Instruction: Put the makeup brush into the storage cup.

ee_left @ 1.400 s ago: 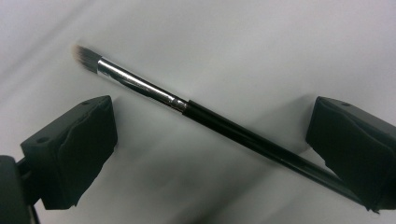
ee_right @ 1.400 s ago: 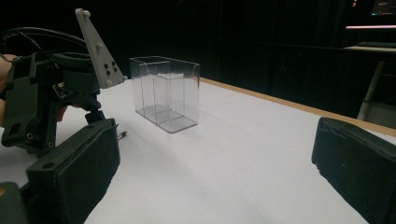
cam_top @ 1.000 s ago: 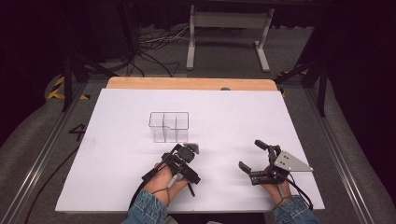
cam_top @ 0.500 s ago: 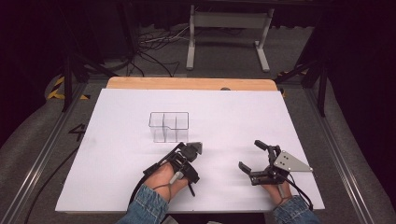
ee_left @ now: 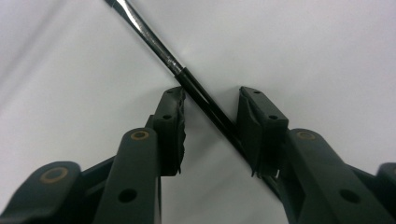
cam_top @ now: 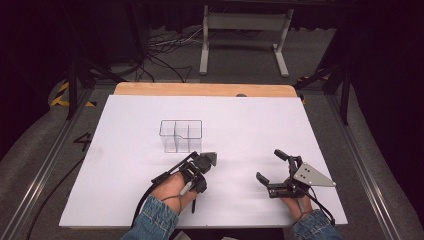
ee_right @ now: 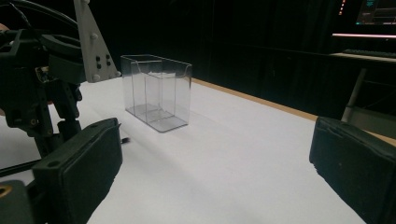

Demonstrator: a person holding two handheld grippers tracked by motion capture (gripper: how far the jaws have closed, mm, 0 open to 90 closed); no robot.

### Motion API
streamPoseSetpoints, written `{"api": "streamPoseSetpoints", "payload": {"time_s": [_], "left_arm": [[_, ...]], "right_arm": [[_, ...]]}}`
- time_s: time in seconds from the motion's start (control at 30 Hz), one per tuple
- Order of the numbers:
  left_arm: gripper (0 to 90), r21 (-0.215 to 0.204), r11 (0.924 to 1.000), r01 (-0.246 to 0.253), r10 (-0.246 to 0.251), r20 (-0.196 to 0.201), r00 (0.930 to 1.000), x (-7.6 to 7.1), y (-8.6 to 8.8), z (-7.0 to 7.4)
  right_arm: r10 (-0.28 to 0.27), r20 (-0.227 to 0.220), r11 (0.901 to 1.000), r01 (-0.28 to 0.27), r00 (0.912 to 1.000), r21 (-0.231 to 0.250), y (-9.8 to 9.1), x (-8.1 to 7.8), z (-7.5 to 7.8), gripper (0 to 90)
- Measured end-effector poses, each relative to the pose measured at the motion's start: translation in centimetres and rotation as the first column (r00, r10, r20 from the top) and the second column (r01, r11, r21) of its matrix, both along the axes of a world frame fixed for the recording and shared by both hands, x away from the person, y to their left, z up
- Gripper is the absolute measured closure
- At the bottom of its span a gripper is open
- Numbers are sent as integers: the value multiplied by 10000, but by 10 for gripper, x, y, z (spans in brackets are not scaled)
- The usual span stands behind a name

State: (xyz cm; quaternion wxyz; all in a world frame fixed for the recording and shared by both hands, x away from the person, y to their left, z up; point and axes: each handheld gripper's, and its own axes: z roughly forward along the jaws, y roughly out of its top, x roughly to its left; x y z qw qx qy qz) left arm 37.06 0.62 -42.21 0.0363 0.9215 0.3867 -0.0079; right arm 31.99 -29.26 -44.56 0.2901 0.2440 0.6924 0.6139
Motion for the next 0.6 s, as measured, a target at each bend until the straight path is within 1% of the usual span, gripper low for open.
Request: {"api": "streamPoseSetpoints", "payload": {"time_s": [0.1, 0.13, 0.4, 0.47, 0.6], "left_arm": [[700, -17, 10000, -54, 54, -76, 10000, 3, 3, 0], [714, -69, 10000, -51, 50, -165, 9999, 5, 4, 0], [778, -14, 10000, 33, -33, -192, 9998, 7, 5, 0], [819, 5, 10000, 51, -51, -112, 9999, 8, 6, 0], [830, -76, 10000, 65, -66, -150, 9999, 8, 7, 0]], "right_arm": [[1, 2, 10000, -1, 10000, -23, 0, 0, 0, 29], [-2, -3, 10000, 2, 10000, -27, 0, 0, 0, 29], [-3, -39, 10000, 3, 10000, -41, 0, 0, 0, 29], [-3, -36, 10000, 2, 10000, -46, 0, 0, 0, 29], [-2, -50, 10000, 1, 10000, -50, 0, 0, 0, 29]]}}
